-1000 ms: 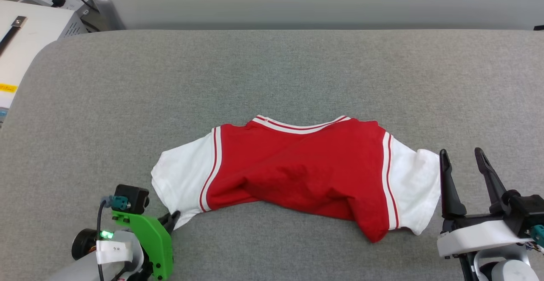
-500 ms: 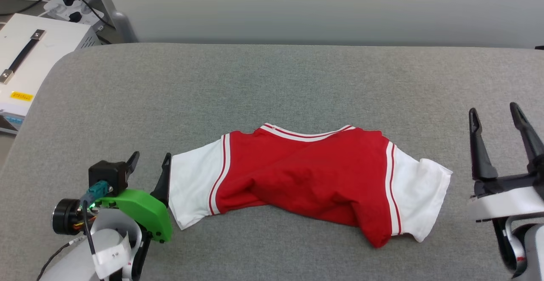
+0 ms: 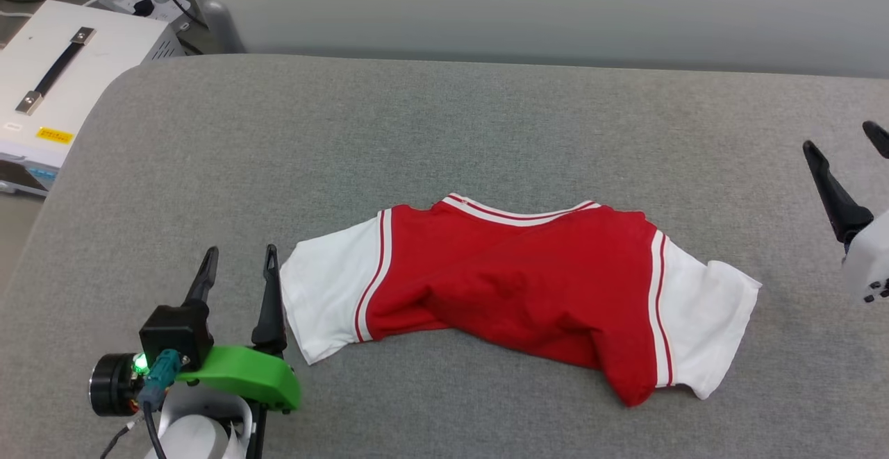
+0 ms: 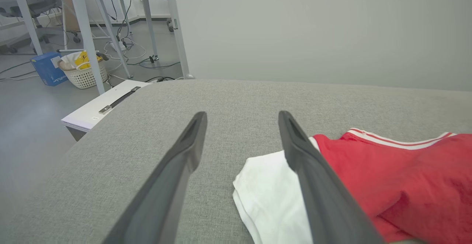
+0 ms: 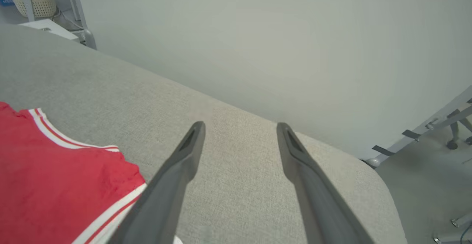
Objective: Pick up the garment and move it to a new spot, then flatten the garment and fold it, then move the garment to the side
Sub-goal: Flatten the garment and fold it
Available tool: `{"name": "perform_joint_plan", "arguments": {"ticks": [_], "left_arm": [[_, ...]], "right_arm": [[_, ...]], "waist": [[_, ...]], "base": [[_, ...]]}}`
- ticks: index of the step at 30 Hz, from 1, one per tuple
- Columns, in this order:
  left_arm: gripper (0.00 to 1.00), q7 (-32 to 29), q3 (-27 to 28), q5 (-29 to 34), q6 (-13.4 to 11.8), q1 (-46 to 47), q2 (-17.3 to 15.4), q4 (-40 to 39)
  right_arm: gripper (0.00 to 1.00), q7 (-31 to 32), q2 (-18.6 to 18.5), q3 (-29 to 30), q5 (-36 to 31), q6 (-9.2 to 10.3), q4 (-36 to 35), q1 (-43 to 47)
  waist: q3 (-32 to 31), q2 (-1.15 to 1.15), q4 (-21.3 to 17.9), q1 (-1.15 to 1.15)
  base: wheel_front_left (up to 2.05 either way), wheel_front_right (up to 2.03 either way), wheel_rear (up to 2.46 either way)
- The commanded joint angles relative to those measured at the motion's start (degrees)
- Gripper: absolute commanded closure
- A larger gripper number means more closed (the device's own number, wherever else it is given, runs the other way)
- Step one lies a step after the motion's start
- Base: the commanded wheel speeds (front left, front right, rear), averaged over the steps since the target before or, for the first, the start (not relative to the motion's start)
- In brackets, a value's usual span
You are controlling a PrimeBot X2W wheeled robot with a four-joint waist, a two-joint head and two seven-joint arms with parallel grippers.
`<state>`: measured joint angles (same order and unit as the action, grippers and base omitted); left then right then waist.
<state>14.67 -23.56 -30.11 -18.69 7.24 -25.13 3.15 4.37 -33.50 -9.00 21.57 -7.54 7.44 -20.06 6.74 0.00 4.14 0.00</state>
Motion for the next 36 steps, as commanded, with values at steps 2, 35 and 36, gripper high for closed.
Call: {"name": "perform_joint_plan", "arguments": {"ticks": [2, 35, 36], "left_arm": [[0.0, 0.32, 1.65, 2.26, 1.65, -1.48, 1.95, 0.06], [0.0, 0.32, 21.18, 17.71, 17.73, 0.7, 15.98, 5.06], [0.0, 0.32, 21.49, 17.75, 18.01, 0.79, 15.94, 5.24]], "right_arm": [[0.0, 6.76, -3.77, -4.13, 4.82, 0.05, 1.24, -1.63], [1.0, 29.25, -7.12, -29.88, 26.75, 0.05, 16.04, -8.18], [1.0, 28.47, -7.39, -29.8, 26.7, 0.05, 16.16, -8.36]], "waist": [[0.85, 0.0, 0.76, 0.0], [7.15, 0.0, 1.77, 0.0], [6.89, 0.0, 1.59, 0.0]], "base": [[0.0, 0.0, 0.0], [0.0, 0.0, 0.0], [0.0, 0.0, 0.0]]}}
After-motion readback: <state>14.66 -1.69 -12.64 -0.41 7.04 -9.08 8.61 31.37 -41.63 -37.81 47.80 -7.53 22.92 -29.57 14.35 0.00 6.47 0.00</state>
